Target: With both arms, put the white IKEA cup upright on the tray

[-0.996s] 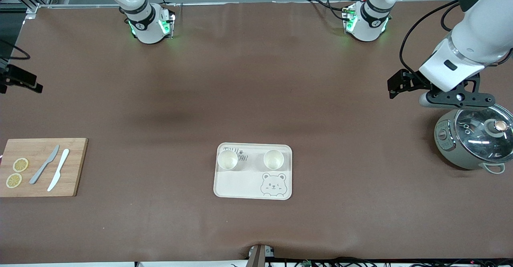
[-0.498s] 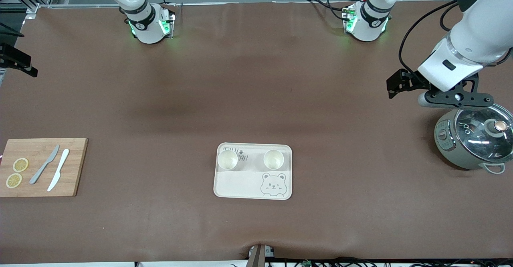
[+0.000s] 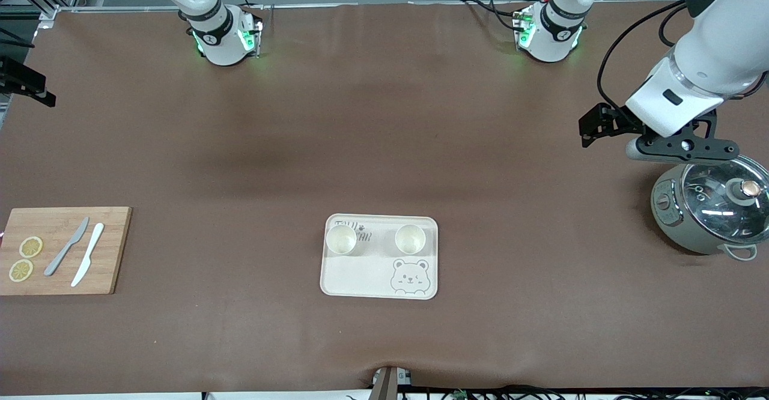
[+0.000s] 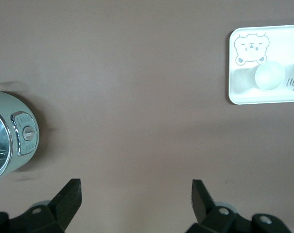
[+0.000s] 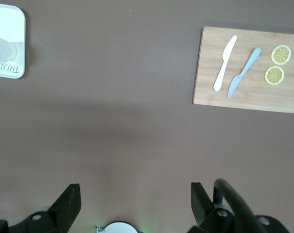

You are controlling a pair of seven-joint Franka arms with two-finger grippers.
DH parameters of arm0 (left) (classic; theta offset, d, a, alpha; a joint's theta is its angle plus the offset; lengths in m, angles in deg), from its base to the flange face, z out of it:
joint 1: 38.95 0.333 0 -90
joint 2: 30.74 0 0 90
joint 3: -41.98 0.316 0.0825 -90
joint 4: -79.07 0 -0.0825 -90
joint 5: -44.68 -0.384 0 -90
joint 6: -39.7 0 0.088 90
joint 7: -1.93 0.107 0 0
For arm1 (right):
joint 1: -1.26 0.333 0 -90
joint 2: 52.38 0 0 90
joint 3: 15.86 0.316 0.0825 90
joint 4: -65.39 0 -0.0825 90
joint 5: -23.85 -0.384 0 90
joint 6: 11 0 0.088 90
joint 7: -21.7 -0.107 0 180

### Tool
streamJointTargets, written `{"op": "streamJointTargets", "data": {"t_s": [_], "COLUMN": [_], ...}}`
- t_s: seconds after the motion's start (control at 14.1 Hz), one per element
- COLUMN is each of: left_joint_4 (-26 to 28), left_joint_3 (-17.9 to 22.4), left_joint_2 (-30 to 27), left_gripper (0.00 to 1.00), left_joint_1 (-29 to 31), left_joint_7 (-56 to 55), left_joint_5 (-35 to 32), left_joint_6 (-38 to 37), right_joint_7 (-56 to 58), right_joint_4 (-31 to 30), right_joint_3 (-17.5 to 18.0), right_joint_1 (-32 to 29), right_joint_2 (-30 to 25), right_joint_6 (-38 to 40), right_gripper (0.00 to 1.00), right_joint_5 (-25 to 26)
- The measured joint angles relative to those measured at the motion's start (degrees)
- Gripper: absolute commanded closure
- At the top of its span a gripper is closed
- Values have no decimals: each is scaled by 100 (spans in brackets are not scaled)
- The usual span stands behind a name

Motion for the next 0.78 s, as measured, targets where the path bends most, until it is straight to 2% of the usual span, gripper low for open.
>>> {"op": "streamJointTargets", "data": {"t_s": [0.78], "left_joint_4": [5], "left_joint_3": [-25], "left_joint_2": [17], "left_gripper": [0], "left_joint_1": [-51], "left_joint_7": [-91], "left_joint_5": [1], "left_joint_6": [0], "right_joint_7": [-1], "right_joint_4": [20], "right_joint_3": [-16], "right_joint_1": [-10], "right_joint_2": [-14], "right_joint_6": [86], "right_gripper": [0], "right_joint_5": [50]}}
